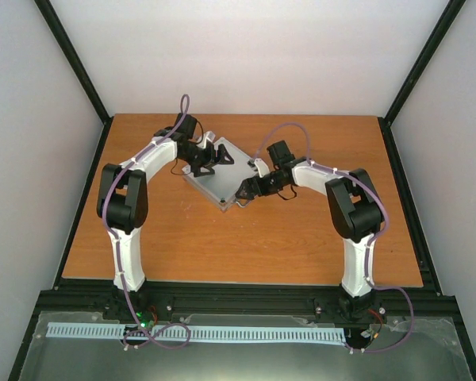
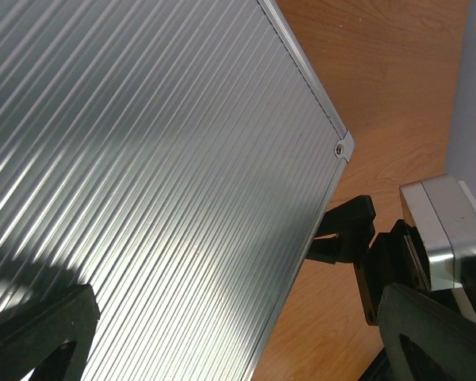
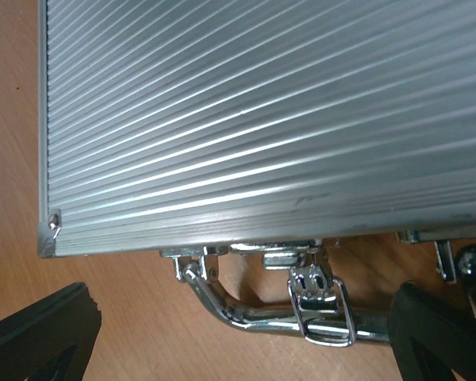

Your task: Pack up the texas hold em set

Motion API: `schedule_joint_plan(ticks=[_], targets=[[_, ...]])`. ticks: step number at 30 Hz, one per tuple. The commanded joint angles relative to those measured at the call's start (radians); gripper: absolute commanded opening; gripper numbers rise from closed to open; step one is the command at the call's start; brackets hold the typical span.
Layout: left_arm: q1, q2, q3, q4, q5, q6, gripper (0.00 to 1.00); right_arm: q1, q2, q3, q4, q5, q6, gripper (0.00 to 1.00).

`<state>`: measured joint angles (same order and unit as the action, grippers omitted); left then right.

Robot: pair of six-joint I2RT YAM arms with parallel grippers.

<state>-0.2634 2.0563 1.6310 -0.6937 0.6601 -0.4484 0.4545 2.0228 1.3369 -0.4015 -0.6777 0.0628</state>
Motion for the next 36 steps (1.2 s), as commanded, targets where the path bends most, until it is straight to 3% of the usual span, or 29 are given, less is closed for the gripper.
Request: schedule_joint_plan(ticks=[1, 10, 19, 36], targets=[[0.009, 0.046, 0.018, -0.038, -0.015, 0.02, 1.0, 0.009, 0.042, 0.03, 0.019, 0.006, -0.041, 1.0], [0.009, 0.065, 0.027, -0.047, -0.022, 0.02, 1.0, 0.008, 0.102, 0.092, -0.026, -0.017, -0.073, 1.0], [0.009, 0.063, 0.01, -0.032, -0.026, 0.007, 1.0, 0.004, 0.204, 0.236, -0.278, -0.282, -0.187, 1.0], [0.009, 0.075, -0.003, -0.036, -0.022, 0.02, 1.0, -0.085, 0.222, 0.307, -0.328, -0.55, -0.189, 1.0]])
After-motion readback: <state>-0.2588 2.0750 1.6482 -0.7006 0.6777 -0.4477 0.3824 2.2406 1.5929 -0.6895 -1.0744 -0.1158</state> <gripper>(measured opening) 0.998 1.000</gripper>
